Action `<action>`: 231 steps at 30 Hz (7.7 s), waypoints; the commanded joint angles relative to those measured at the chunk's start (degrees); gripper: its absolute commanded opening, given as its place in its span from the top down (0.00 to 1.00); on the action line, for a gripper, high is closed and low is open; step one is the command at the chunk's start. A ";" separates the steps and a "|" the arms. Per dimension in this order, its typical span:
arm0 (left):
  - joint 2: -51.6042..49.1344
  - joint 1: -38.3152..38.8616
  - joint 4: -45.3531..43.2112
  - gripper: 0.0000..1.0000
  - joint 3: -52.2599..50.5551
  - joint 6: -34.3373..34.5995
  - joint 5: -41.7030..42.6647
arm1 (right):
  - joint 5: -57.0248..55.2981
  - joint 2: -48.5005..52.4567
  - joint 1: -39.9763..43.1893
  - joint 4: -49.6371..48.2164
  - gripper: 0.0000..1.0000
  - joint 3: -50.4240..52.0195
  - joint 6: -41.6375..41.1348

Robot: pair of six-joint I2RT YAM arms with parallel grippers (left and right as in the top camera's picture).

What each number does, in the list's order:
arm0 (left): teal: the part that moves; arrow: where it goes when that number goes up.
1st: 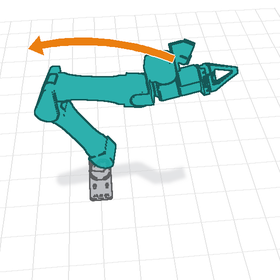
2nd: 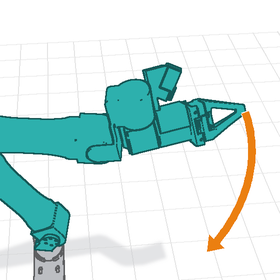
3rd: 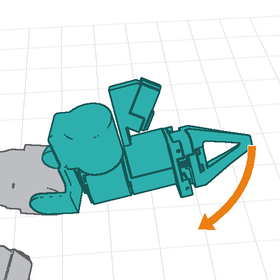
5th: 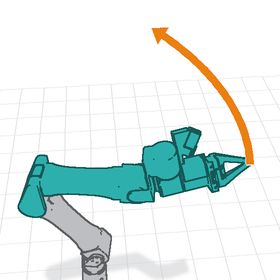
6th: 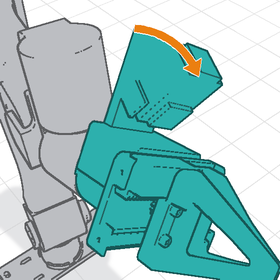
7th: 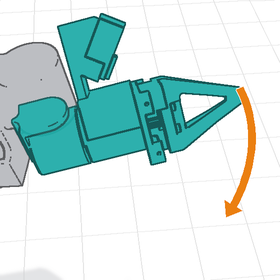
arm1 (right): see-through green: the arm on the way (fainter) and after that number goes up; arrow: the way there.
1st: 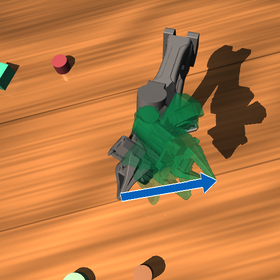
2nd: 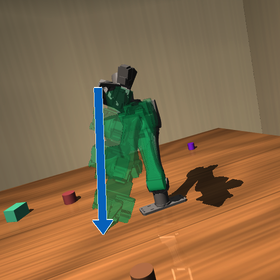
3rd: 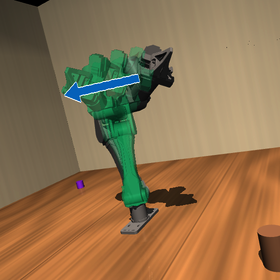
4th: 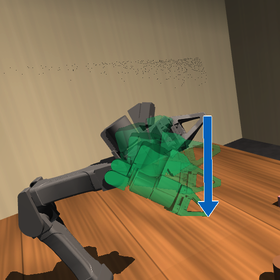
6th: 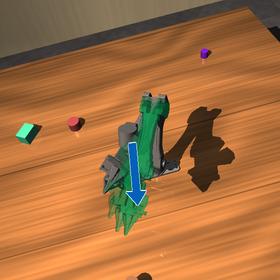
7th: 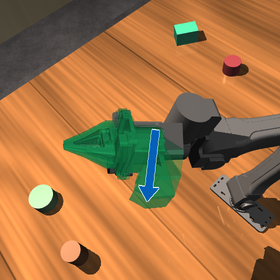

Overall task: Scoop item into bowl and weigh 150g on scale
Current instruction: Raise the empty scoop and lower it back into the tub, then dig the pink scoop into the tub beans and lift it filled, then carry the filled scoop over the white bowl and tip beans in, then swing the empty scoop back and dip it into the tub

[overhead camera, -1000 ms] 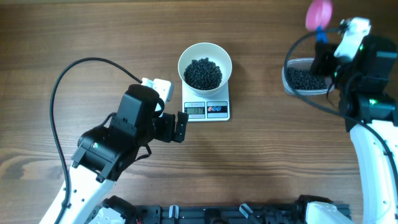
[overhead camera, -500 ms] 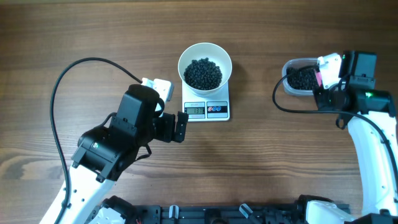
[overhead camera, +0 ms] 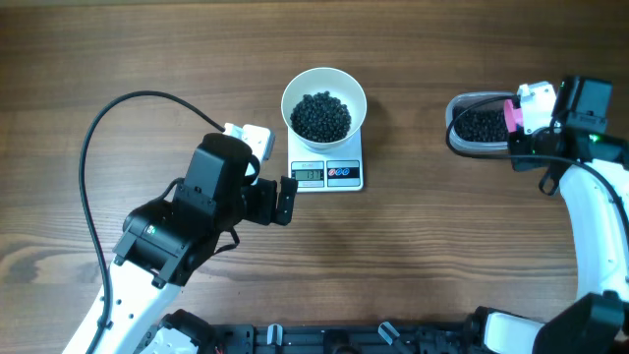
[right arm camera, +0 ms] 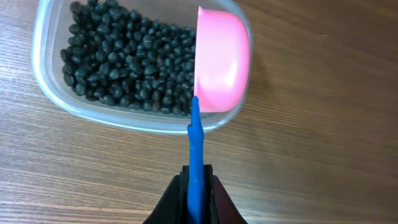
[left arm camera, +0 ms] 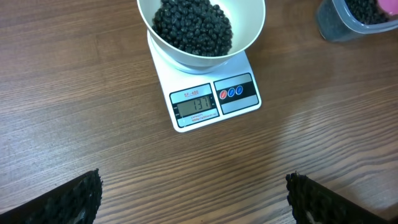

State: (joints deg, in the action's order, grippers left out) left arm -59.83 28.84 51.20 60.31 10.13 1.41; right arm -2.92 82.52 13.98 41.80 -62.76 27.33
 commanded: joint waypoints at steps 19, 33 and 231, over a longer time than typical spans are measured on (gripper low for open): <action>0.13 0.20 -0.11 0.00 0.00 -0.87 0.24 | 16.76 6.93 0.28 -1.40 0.96 0.63 -0.76; 0.13 0.20 -0.11 0.00 0.00 -0.87 0.24 | 22.43 9.84 0.31 -0.13 0.96 0.61 -2.01; 0.13 0.20 -0.11 0.00 0.00 -0.87 0.24 | 45.94 2.67 -9.18 -33.92 0.96 -0.24 -48.72</action>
State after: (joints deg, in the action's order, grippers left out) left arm -59.83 28.84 51.20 60.31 10.13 1.41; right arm 39.40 87.05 0.34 7.22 -61.71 -19.35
